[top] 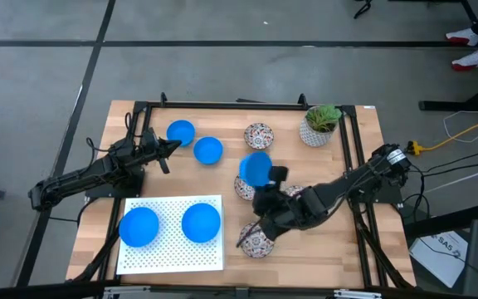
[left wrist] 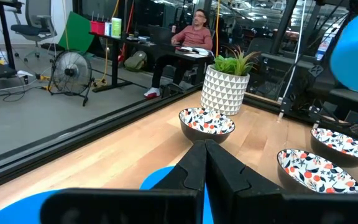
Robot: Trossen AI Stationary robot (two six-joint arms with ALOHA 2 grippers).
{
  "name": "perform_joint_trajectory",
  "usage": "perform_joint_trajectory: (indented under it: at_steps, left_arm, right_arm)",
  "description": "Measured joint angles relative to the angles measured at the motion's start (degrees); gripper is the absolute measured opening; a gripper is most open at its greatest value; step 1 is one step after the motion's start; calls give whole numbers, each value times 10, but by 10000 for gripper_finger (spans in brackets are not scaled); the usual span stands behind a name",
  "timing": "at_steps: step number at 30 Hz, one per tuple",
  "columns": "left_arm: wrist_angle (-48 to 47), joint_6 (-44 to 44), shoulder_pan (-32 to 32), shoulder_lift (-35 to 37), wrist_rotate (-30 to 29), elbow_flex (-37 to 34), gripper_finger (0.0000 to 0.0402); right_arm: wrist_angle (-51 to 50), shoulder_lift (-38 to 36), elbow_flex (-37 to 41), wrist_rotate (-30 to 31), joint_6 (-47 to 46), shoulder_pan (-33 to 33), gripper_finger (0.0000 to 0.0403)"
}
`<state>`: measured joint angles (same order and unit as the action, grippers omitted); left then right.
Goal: Pick & Place Mini bowls
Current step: Stack the blue bowl on top of the right blue bowl on the shelf
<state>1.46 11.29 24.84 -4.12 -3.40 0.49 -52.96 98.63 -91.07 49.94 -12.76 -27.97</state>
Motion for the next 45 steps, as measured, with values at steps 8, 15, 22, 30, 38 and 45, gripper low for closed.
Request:
perform_joint_trajectory:
  at_steps: [8,15,22,30,38,45]
  left_arm:
    - [0,0,0,0,0,0,2]
    - [0,0,0,0,0,0,2]
    - [0,0,0,0,0,0,2]
    - [0,0,0,0,0,0,2]
    - [0,0,0,0,0,0,2]
    - [0,0,0,0,0,0,2]
  right_arm:
    - [207,0,0,-68,297,26,7]
    - [321,0,0,-192,466,32,7]
    - [352,0,0,-341,574,32,7]
    - [354,0,0,-408,619,34,7]
    - [372,7,0,-441,619,46,7]
    - [384,29,0,-440,629,57,7]
